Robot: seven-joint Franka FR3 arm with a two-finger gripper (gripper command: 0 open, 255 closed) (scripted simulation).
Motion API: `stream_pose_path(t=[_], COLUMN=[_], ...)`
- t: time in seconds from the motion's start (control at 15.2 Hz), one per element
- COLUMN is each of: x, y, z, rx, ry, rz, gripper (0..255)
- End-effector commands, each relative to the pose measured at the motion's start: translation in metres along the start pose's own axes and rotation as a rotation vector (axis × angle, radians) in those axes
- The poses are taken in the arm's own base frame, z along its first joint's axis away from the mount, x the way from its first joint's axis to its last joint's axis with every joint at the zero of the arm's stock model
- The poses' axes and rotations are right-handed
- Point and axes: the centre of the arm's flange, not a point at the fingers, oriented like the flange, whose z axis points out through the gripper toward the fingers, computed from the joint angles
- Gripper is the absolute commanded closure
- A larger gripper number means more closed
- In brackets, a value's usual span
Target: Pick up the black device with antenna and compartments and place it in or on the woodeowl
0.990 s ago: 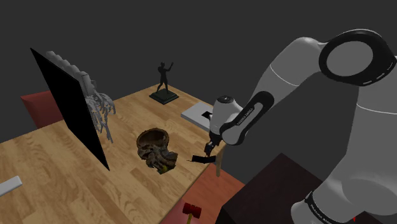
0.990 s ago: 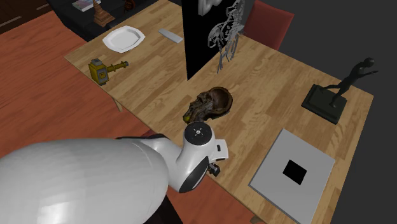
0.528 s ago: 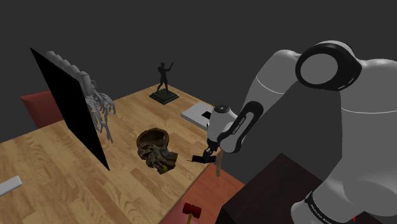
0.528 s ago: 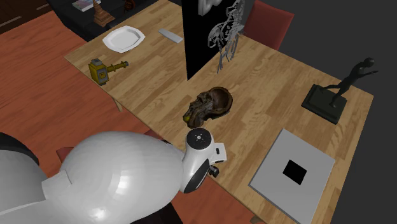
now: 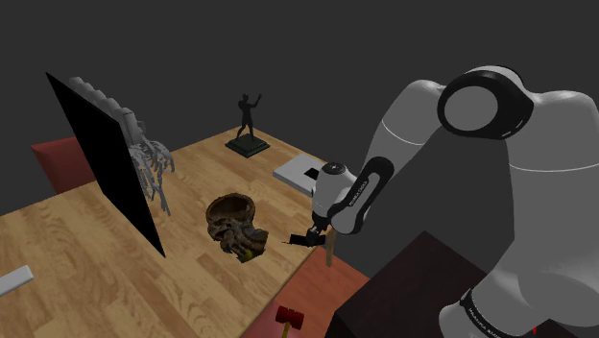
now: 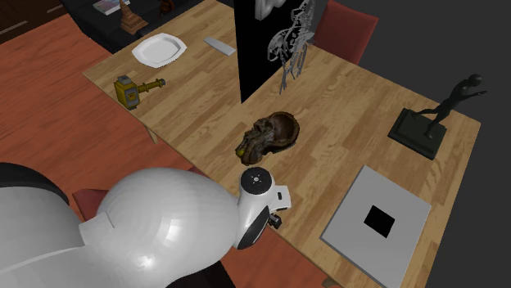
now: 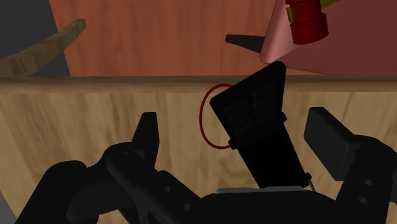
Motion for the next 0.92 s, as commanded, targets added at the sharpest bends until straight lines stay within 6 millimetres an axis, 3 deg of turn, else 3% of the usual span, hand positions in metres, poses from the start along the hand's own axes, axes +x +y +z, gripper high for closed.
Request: stream_pose_path(t=[0.0,0.07,0.66,0.86], x=[0.000,0.000,0.000,0.000], y=[0.000,0.000,0.000,0.001], z=[0.000,0.000,0.000,-0.016], rx=[0.000,0.000,0.000,0.000], ry=[0.000,0.000,0.000,0.000], rz=[0.000,0.000,0.000,0.000], gripper=[0,255,255,255])
